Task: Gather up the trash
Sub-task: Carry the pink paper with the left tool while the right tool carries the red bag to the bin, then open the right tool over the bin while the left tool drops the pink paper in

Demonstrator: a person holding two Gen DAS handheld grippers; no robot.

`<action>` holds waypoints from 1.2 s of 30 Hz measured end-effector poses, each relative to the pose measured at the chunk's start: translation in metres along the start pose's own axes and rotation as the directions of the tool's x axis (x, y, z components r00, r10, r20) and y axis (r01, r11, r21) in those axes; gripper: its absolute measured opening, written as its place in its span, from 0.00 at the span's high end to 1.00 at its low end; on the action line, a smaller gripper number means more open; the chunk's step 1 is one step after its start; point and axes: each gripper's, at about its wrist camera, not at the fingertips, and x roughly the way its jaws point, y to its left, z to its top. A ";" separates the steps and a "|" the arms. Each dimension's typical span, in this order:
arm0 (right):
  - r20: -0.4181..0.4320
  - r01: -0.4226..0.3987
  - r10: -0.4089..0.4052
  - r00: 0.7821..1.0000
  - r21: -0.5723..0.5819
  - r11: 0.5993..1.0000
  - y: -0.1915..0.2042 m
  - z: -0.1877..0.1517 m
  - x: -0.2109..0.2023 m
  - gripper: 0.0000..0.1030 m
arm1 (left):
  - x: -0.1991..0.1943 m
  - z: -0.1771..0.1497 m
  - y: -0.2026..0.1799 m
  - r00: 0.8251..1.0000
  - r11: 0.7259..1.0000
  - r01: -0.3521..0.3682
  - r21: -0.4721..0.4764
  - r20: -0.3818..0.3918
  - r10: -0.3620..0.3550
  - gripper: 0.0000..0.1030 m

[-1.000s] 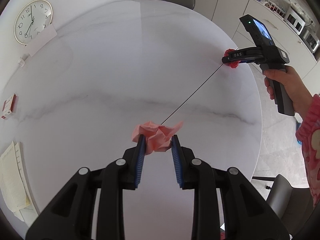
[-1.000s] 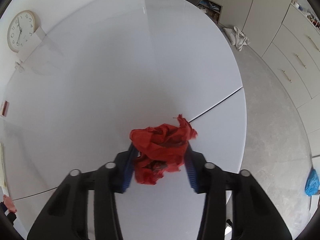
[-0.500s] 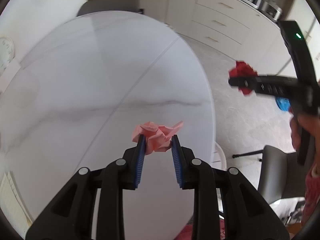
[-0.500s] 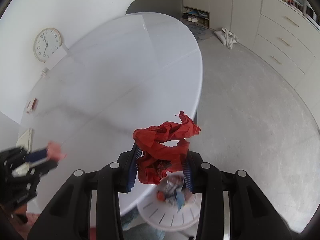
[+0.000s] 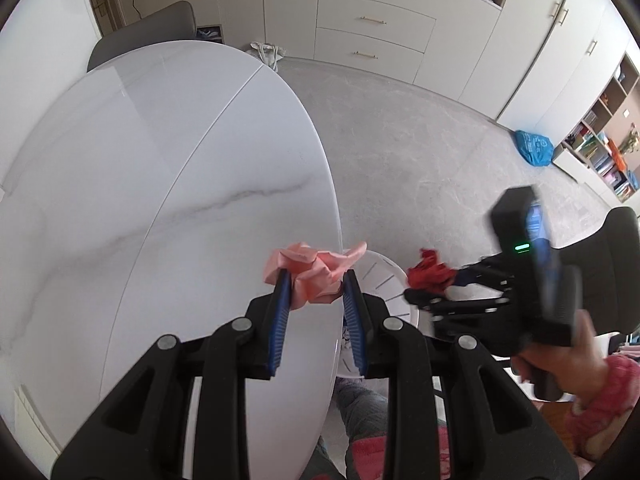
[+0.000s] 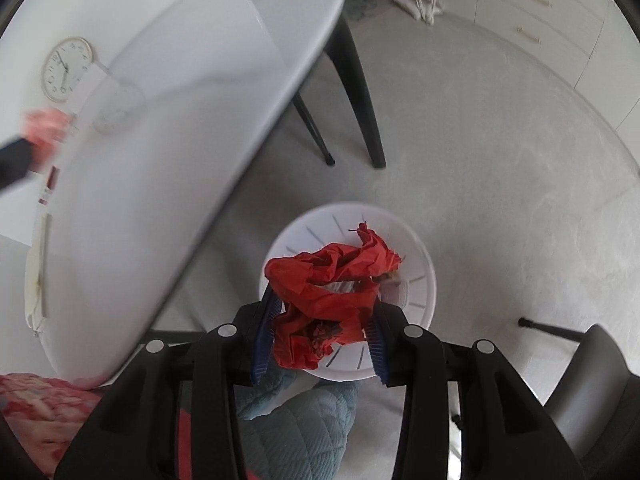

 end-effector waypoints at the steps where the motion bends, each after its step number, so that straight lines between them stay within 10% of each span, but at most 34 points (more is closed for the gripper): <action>1: -0.016 -0.006 0.006 1.000 0.009 1.000 -0.003 -0.004 0.012 0.49 | 0.001 -0.002 -0.003 1.000 1.000 -0.005 0.001 -0.004 0.005 0.74; 7: -0.099 -0.021 0.024 0.995 0.036 0.999 -0.010 -0.013 0.059 0.20 | 0.007 -0.003 -0.011 0.999 0.999 -0.037 0.010 -0.017 0.037 0.74; 15: 0.002 0.044 -0.044 0.999 0.111 0.993 -0.040 -0.014 -0.004 0.03 | 0.018 0.004 -0.037 0.999 0.998 -0.019 0.053 -0.033 0.021 0.74; 28: 0.110 0.162 -0.198 0.974 0.276 0.948 -0.117 -0.023 -0.108 0.02 | 0.108 -0.005 -0.113 0.980 0.981 0.065 0.184 -0.199 -0.028 0.68; 36: 0.129 0.190 -0.228 0.965 0.252 0.949 -0.117 -0.018 -0.125 0.02 | 0.145 -0.016 -0.115 0.966 0.986 0.039 0.161 -0.257 0.004 0.34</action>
